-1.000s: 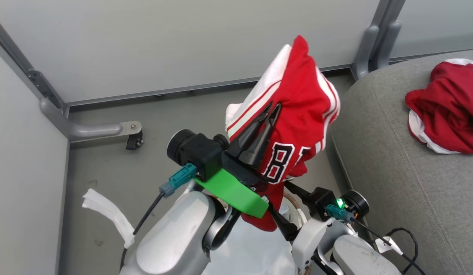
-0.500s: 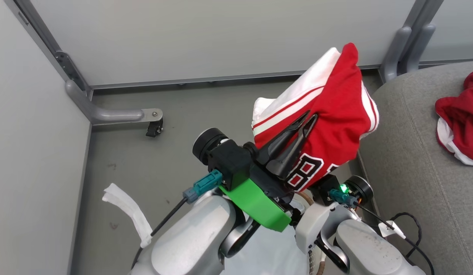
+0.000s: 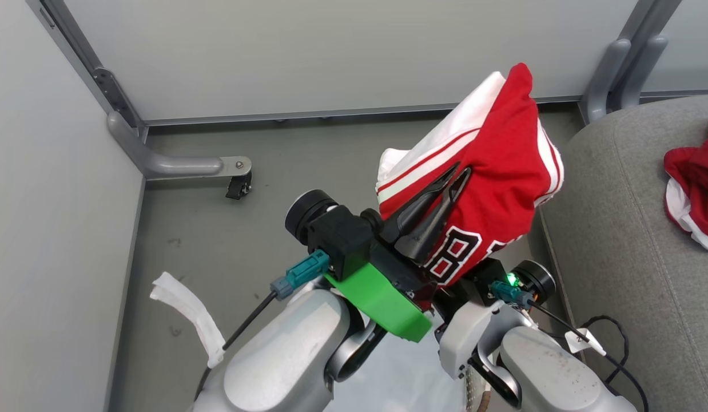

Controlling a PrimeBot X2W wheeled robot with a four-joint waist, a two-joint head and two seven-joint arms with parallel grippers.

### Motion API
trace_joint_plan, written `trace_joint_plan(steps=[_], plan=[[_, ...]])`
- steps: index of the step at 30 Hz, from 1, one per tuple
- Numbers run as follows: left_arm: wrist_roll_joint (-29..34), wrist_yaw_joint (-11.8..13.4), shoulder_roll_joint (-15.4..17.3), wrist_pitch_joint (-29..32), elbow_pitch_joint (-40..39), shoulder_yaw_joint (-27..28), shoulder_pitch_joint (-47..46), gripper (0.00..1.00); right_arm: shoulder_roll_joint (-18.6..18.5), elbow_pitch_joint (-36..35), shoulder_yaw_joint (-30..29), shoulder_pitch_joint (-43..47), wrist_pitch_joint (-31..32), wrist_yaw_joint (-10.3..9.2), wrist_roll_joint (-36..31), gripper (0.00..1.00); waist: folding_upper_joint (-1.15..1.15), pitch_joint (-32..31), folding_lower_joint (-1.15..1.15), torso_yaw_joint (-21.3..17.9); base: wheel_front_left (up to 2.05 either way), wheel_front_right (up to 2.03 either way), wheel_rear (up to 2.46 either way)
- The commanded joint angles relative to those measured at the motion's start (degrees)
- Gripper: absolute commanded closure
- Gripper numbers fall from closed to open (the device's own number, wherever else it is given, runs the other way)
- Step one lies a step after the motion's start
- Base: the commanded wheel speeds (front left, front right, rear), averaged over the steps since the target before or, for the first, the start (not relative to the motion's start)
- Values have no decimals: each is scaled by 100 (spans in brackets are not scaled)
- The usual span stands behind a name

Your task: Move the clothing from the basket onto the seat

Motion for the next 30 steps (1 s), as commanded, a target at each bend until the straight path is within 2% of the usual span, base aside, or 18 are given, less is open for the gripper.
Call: trace_joint_plan(steps=[1, 15, 16, 17, 18, 23, 30], plan=[[30, -18, 4, -2, 19, 47, -37, 100, -39, -41, -19, 59, -10, -7, 5, 100, 0, 1, 0, -31, 0, 0, 0], [81, -18, 4, -2, 67, 157, 47, 100, -57, -295, -179, 237, -10, -6, -88, 100, 0, 23, 0, -241, 0, 0, 0], [82, -18, 4, -2, 73, 177, 57, 98, -59, -328, -212, 258, -10, -6, -101, 100, 0, 22, 0, -265, 0, 0, 0], [89, -18, 4, -2, 76, 192, 67, 55, -60, -350, -224, 282, -10, -7, -108, 100, 0, 23, 0, -290, 0, 0, 0], [106, -18, 4, -1, 81, 197, 74, 0, -68, -392, -255, 310, -10, -6, -134, 100, 0, 23, 0, -320, 0, 0, 0], [196, -18, 5, 0, 139, 262, 138, 0, -57, -621, -370, 384, -10, -6, -211, 100, 0, 0, 0, -541, 0, 0, 0], [310, -18, 7, 1, 287, 385, 242, 0, 0, -988, -447, 539, -10, -6, -282, 100, 0, -52, 0, -1248, 0, 0, 0]])
